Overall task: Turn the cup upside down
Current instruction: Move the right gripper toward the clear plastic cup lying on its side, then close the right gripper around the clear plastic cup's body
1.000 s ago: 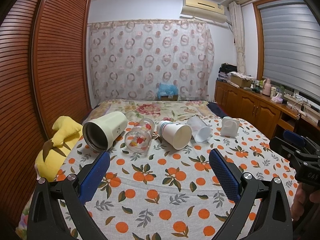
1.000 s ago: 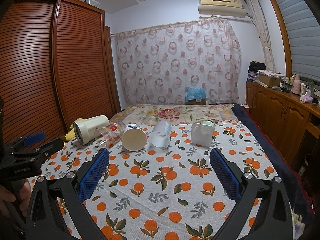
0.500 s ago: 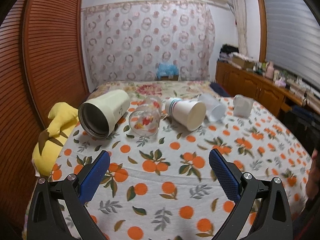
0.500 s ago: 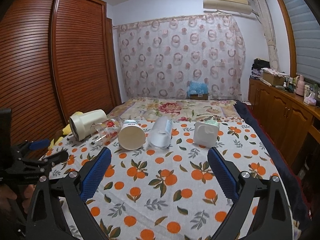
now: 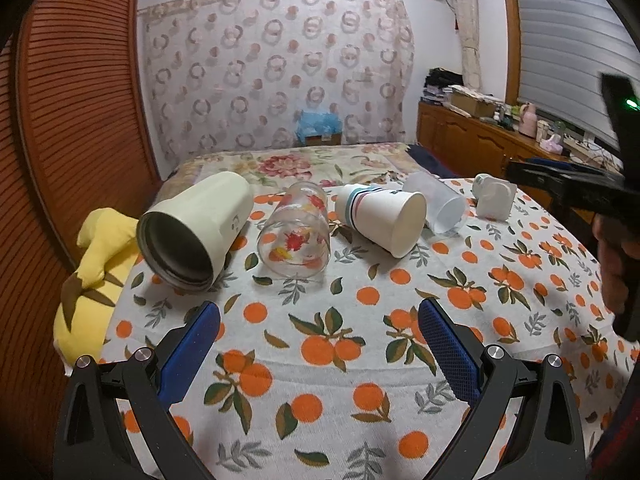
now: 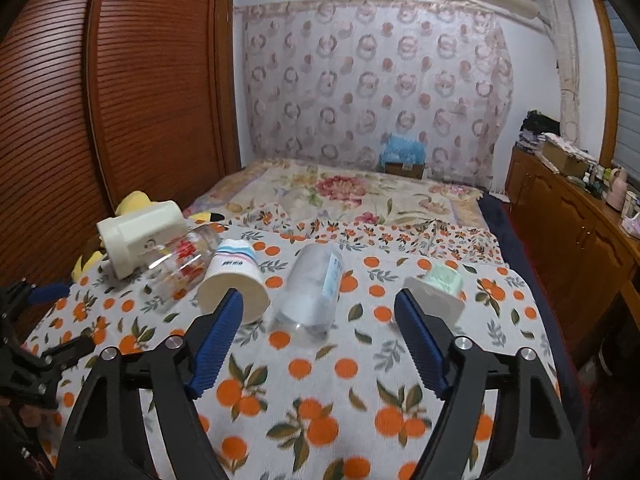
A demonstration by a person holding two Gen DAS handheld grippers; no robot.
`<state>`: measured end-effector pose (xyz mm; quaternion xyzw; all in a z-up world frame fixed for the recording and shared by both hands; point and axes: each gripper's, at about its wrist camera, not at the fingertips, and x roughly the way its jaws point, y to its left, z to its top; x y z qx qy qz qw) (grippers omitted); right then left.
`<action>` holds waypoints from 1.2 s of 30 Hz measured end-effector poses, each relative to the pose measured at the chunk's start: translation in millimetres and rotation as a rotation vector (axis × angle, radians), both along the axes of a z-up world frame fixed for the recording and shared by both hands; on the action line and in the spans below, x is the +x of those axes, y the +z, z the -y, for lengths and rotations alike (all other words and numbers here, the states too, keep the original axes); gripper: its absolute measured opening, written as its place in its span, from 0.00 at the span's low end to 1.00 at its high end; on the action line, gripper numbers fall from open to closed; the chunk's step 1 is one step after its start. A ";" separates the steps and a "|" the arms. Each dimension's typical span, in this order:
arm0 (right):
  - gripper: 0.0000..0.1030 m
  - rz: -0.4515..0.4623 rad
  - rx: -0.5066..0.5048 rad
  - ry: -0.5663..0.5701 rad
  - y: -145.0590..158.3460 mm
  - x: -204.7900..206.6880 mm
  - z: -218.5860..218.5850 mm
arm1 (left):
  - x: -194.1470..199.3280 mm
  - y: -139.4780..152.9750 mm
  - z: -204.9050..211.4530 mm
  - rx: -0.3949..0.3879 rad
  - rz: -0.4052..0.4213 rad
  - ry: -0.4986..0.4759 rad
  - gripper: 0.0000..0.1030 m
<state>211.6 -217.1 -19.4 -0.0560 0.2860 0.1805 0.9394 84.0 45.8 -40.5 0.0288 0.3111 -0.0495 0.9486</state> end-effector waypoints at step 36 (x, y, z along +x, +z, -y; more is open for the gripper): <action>0.58 -0.477 -0.037 -0.058 -59.5 130.1 -50.9 | 35.2 0.1 3.2 -0.061 -0.044 -0.083 0.93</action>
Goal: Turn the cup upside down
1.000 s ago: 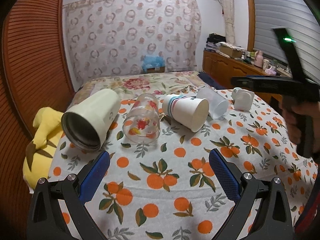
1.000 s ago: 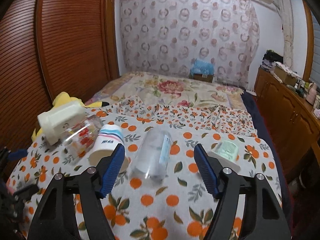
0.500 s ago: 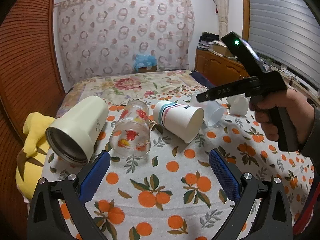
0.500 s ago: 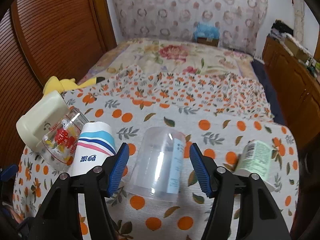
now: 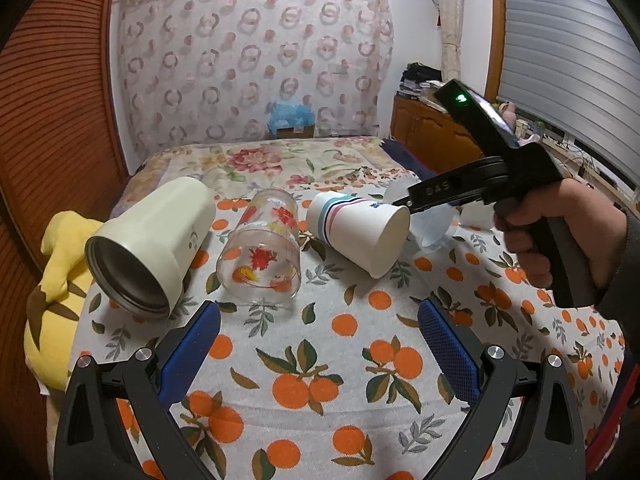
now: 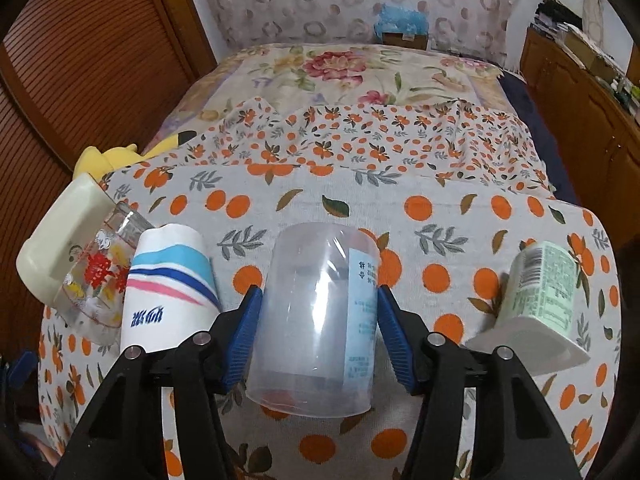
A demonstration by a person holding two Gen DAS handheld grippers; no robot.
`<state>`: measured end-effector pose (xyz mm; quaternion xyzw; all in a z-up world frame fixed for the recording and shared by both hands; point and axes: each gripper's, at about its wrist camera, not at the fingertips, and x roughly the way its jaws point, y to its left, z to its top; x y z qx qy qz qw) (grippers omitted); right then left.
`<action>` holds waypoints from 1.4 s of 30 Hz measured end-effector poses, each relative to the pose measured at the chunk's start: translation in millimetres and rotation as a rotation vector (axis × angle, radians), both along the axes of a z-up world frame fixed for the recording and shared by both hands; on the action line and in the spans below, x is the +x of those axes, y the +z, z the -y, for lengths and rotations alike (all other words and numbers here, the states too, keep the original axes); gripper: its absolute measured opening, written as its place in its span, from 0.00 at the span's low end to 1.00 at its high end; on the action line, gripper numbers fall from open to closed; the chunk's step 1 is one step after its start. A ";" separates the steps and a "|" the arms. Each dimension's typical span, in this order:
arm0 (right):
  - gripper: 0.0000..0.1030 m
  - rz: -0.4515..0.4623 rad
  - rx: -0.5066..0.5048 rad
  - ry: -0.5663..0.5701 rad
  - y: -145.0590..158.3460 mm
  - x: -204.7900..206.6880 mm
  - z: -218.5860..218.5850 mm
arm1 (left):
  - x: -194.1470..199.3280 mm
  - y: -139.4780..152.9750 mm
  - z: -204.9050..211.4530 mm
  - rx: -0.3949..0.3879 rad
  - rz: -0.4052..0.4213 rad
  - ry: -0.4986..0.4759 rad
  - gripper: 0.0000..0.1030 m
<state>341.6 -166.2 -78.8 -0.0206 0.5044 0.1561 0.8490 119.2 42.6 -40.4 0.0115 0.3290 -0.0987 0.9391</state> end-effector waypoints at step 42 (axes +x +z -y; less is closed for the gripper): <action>0.74 0.115 0.059 0.240 19.2 -192.1 -8.6 | -49.7 14.8 -6.1 0.005 0.003 0.055 0.93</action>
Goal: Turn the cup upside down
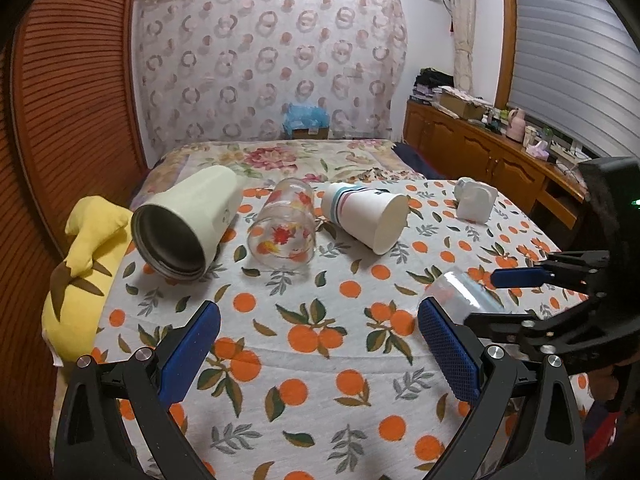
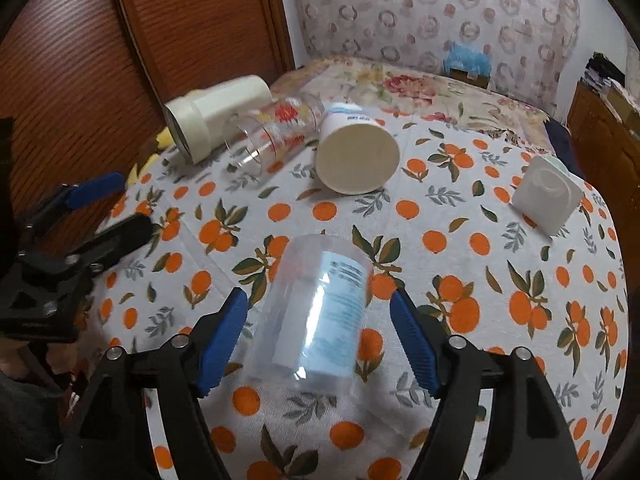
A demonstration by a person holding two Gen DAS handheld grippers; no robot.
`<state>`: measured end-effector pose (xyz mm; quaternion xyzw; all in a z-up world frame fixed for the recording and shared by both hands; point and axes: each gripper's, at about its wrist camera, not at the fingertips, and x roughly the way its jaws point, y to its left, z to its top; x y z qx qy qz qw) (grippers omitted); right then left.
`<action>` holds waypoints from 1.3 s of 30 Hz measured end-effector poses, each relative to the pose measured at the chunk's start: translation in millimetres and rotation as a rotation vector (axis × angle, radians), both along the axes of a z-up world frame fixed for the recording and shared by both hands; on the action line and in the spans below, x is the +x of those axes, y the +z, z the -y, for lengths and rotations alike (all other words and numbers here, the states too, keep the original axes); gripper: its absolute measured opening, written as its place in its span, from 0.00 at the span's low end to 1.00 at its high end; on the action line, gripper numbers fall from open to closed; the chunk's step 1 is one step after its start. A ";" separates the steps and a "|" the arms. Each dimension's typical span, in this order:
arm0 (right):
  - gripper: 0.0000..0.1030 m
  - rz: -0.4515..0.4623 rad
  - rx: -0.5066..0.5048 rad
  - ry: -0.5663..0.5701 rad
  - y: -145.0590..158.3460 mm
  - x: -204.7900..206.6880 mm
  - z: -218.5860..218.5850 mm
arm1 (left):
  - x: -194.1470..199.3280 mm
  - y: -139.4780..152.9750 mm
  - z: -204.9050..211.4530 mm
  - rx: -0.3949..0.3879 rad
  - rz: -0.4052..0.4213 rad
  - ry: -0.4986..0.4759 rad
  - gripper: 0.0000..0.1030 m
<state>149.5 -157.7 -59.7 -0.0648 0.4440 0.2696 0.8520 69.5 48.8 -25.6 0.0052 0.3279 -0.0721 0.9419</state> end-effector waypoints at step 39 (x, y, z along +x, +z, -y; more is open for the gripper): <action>0.74 0.143 0.092 -0.120 7.1 -30.8 95.4 | 84.9 -45.0 80.1 -0.328 -0.502 -0.006 0.75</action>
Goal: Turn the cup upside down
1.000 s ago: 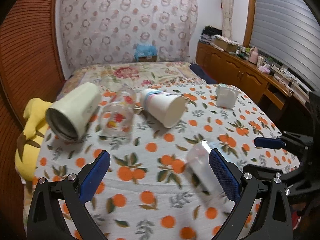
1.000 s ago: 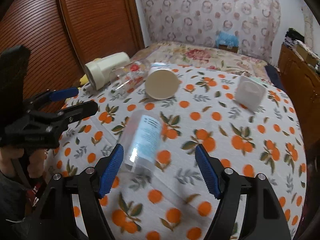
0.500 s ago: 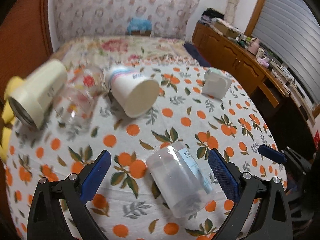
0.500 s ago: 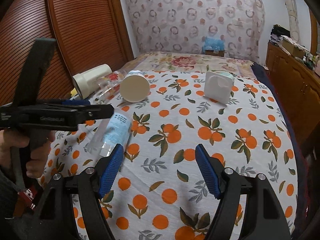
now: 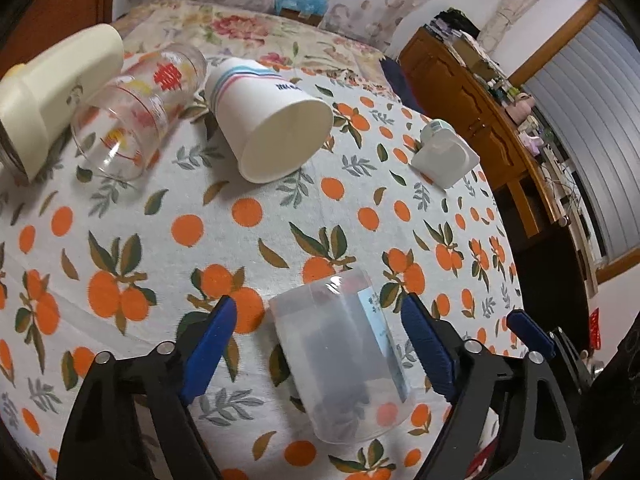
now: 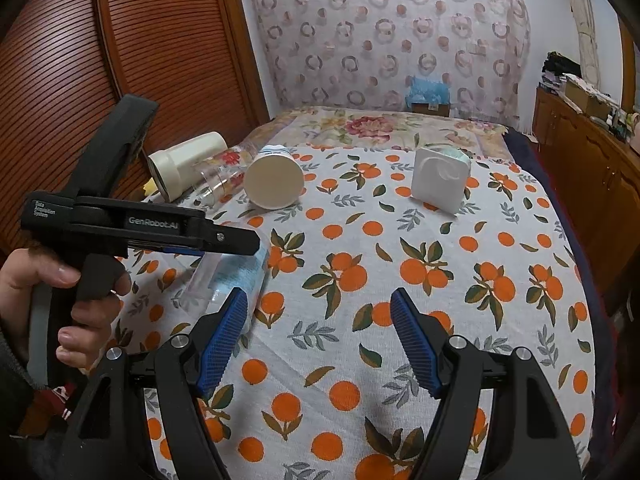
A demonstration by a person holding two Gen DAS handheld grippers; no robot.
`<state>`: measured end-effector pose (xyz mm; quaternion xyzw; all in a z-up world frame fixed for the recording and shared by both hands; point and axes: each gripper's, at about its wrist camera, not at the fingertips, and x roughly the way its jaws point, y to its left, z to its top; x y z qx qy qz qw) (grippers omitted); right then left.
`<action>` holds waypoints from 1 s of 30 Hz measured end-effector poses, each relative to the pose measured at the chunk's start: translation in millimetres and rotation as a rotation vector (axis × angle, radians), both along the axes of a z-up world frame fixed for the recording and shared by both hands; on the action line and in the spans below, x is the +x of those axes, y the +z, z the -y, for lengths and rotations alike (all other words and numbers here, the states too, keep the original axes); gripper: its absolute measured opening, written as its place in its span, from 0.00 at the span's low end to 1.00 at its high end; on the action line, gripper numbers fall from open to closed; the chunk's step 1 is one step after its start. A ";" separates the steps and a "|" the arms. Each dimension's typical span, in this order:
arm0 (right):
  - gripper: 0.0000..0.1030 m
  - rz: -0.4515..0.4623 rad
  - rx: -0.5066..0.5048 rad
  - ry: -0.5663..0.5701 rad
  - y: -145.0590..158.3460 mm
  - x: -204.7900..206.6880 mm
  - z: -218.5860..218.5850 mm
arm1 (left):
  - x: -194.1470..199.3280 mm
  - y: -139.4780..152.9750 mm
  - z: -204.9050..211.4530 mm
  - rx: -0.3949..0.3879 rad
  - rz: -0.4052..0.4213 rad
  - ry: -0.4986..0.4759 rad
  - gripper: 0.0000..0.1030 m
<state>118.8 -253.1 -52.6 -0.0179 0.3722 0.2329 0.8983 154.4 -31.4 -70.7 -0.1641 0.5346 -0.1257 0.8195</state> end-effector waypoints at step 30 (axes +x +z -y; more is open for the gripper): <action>0.74 -0.008 0.006 -0.002 -18.0 4.8 -1.4 | 27.3 23.9 6.4 0.224 0.231 -0.028 0.55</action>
